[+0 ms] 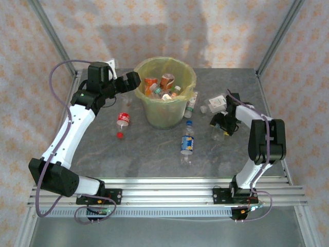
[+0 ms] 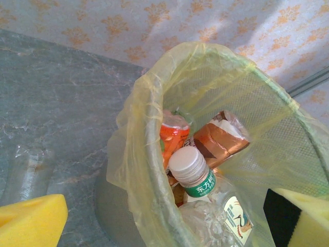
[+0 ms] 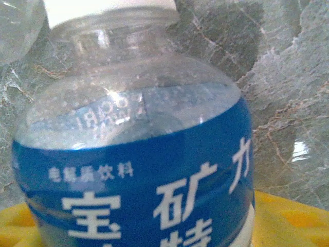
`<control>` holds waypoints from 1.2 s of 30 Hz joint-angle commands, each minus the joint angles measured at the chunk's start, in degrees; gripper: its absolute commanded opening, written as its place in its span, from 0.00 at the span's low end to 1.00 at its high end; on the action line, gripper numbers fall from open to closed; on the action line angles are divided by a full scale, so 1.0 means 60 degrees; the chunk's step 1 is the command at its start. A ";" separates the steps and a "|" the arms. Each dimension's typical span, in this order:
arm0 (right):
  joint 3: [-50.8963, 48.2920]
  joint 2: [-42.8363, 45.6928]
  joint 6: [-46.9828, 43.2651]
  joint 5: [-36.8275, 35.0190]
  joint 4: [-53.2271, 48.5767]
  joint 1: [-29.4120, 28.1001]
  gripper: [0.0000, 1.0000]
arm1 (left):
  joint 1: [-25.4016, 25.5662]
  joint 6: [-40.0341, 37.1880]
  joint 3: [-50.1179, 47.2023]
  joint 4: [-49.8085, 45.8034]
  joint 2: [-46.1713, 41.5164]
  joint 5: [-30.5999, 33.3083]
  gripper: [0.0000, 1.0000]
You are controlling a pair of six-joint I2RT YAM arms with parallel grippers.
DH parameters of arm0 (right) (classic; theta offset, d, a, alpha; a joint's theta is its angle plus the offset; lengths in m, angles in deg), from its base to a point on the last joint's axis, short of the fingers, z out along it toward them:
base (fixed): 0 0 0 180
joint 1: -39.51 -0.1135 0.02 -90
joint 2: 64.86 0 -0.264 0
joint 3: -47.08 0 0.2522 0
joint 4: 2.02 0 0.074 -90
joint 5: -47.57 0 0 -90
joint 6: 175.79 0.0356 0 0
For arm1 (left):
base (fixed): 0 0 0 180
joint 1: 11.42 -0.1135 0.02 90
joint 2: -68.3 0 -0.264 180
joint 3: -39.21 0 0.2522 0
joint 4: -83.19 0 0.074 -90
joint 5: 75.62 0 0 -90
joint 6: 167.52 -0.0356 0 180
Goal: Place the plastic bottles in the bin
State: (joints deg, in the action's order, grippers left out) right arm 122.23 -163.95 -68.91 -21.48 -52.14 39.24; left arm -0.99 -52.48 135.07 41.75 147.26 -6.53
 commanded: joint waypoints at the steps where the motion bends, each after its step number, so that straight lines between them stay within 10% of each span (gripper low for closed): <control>1: 0.0045 -0.0102 0.0159 -0.0670 -0.0433 -0.0042 0.64 | -0.0041 -0.0177 -0.0061 -0.0044 -0.0075 0.0115 1.00; 15: -0.0044 0.3250 0.1315 -0.0967 -0.1705 -0.0284 0.48 | -0.0047 -0.0187 -0.0073 -0.0089 -0.0062 0.0389 1.00; 36: 0.6064 0.3708 0.1647 -0.3728 -0.2869 -0.4656 0.46 | -0.0046 -0.0276 -0.0120 -0.0246 -0.0270 0.0817 1.00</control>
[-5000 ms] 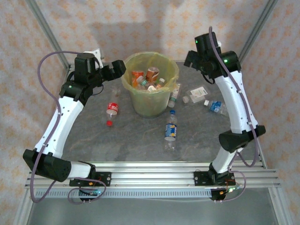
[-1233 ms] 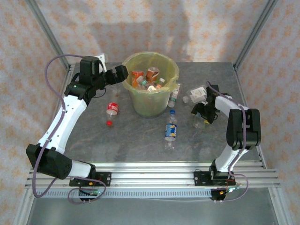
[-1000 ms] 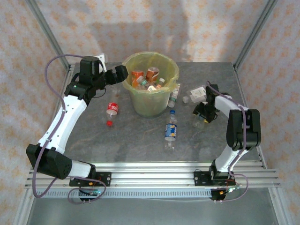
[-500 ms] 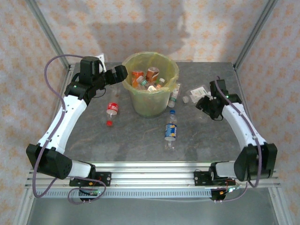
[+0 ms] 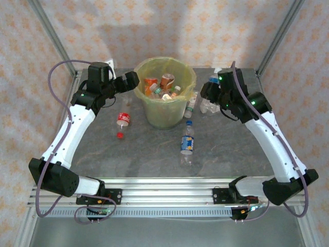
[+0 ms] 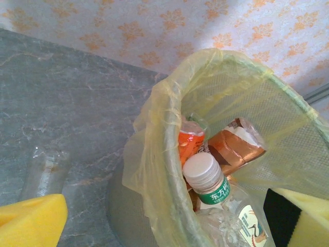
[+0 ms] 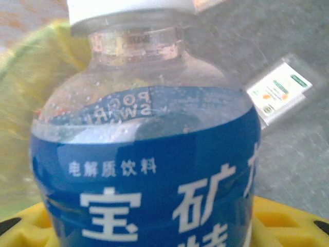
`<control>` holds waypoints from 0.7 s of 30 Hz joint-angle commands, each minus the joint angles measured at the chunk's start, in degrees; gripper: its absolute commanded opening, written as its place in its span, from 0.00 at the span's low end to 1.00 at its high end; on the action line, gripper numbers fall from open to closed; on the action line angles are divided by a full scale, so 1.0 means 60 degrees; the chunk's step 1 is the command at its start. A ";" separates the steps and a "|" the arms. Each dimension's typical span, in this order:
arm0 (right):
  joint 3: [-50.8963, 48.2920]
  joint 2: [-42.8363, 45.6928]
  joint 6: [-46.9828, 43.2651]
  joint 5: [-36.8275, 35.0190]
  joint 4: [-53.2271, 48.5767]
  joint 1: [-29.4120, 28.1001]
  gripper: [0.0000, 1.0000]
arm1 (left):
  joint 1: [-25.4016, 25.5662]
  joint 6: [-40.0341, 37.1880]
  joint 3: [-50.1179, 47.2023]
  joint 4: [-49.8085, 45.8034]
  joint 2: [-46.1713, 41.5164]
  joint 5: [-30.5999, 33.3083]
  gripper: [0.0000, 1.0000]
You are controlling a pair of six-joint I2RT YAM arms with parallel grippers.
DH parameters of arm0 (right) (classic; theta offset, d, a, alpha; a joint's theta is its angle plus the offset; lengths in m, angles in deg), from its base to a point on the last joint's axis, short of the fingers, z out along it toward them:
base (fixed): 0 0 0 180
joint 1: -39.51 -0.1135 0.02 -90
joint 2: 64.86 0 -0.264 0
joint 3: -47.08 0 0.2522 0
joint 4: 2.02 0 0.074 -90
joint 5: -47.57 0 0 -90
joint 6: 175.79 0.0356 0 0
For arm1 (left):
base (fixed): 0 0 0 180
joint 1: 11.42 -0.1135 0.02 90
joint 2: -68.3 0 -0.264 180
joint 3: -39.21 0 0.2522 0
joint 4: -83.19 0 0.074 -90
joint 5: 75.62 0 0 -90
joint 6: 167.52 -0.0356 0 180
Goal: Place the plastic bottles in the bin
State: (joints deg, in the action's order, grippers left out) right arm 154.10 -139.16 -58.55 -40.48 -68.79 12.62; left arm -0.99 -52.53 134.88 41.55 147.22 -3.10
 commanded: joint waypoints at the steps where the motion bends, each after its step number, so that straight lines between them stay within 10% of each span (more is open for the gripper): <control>1: 0.1046 -0.0620 -0.0167 -0.0498 -0.0064 -0.0296 0.46 | -0.0048 -0.0287 -0.0087 -0.0224 -0.0286 0.0282 1.00; 21: 0.7946 -0.6417 -0.0007 0.0749 0.0017 -0.1416 0.46 | -0.0040 -0.0313 -0.0305 -0.0279 -0.0415 0.0997 1.00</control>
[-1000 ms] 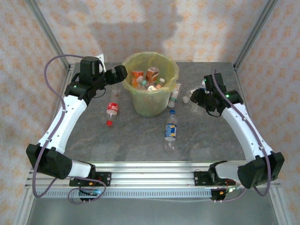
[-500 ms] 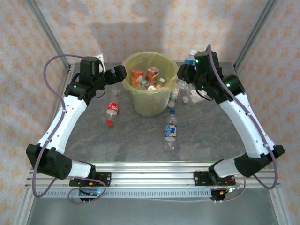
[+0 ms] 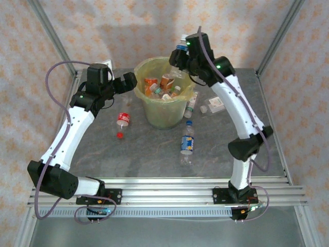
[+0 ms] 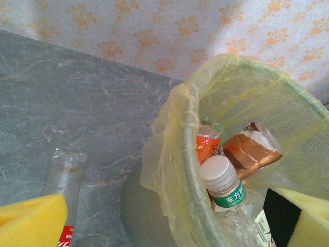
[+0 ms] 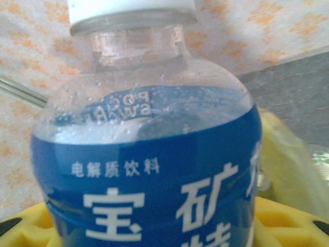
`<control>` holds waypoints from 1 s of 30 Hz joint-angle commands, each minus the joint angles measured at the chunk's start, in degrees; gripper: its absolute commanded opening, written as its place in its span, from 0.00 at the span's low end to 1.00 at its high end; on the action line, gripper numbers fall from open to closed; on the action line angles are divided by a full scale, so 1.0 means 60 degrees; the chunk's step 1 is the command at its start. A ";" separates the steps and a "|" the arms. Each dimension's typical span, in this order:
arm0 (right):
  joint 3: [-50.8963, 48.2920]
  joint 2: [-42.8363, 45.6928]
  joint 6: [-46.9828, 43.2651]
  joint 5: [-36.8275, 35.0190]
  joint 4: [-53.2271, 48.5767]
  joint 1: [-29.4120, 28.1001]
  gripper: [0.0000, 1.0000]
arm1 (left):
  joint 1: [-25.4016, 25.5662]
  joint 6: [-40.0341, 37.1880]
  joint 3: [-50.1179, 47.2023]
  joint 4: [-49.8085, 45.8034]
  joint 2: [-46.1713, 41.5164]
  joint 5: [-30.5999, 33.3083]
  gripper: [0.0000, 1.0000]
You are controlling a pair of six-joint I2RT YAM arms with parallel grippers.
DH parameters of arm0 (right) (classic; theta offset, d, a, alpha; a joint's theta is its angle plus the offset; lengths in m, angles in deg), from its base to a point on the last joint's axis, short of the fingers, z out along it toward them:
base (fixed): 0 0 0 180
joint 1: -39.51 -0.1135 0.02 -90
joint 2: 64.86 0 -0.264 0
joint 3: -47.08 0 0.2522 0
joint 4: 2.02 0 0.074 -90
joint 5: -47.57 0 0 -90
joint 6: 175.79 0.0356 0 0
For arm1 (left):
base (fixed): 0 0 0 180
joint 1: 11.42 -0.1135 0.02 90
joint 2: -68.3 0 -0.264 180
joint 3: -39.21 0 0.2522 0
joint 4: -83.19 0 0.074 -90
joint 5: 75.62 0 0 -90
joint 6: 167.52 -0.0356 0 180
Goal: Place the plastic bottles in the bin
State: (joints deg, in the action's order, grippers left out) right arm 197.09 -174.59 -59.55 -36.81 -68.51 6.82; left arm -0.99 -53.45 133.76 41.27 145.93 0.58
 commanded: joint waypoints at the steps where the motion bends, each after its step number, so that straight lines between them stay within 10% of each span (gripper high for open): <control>1: 0.1049 -0.0762 0.0176 0.0119 -0.0118 -0.0536 0.46 | -0.0040 -0.0171 -0.0135 -0.0242 -0.0220 0.0471 1.00; 17: 0.1992 -0.2922 0.0959 0.0680 -0.0535 -0.1494 0.53 | -0.0040 -0.0145 -0.0429 -0.0257 -0.0533 0.1224 1.00; 25: 0.2004 -0.2887 0.0896 0.0403 -0.0975 -0.1554 0.86 | -0.0048 -0.0156 -0.0364 -0.0272 -0.0457 0.1231 1.00; 30: 0.2004 -0.2522 0.0649 -0.0110 -0.1198 -0.1554 0.89 | -0.0041 -0.0161 -0.0370 -0.0261 -0.0420 0.1216 1.00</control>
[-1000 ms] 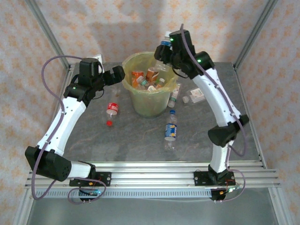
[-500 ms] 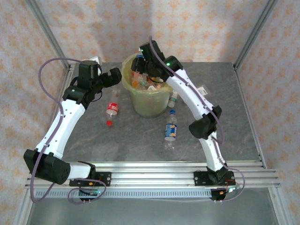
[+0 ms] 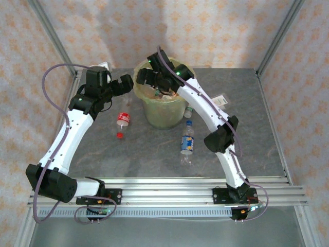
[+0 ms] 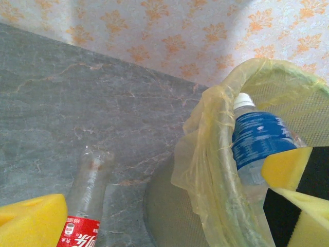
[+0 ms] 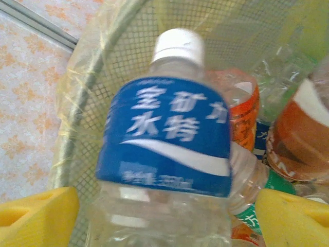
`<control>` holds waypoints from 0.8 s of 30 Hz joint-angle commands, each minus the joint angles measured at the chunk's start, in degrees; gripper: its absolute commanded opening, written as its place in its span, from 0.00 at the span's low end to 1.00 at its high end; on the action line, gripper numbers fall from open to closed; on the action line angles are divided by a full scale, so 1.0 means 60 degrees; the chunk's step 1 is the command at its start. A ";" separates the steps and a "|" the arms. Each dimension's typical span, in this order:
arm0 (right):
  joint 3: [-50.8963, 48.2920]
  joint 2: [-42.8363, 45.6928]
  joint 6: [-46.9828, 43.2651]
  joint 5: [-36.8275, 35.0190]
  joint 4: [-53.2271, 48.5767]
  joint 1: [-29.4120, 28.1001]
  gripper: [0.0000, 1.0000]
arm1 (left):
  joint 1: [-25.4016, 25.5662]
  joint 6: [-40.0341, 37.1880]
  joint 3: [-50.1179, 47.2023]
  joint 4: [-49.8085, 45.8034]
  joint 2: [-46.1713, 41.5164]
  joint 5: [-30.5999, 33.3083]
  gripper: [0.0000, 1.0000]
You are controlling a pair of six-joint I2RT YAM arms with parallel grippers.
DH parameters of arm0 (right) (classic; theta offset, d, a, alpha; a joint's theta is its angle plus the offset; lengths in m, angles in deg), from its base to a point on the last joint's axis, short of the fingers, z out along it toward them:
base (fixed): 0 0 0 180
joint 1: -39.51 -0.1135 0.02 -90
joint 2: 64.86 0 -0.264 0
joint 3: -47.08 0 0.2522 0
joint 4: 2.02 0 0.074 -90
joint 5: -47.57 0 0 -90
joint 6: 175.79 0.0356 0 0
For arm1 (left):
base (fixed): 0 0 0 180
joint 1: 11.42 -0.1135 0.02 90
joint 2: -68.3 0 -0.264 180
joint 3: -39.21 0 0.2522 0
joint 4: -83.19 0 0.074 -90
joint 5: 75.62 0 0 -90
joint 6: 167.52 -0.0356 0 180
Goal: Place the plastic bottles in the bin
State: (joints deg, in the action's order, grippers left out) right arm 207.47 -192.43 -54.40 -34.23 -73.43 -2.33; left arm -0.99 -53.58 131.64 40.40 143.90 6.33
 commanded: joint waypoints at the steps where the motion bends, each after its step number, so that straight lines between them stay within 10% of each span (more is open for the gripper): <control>1: 0.0274 0.0526 -0.0266 -0.0625 -0.0390 -0.0025 0.89 | -0.0040 -0.0138 -0.0017 -0.0112 -0.0074 0.0258 1.00; 16: 0.0274 0.1124 -0.0691 0.0499 0.0013 -0.0031 0.88 | -0.0040 -0.0167 0.0041 -0.0156 -0.0060 0.0181 1.00; 24: -0.0120 0.1156 -0.0731 0.0576 -0.0071 -0.0072 0.51 | -0.0041 -0.0164 0.0042 -0.0150 -0.0001 0.0200 1.00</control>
State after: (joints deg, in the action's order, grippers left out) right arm 207.38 -187.77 -58.16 -31.39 -73.89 -2.36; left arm -0.99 -53.58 131.64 40.33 143.90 6.33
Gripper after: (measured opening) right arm 0.531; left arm 0.999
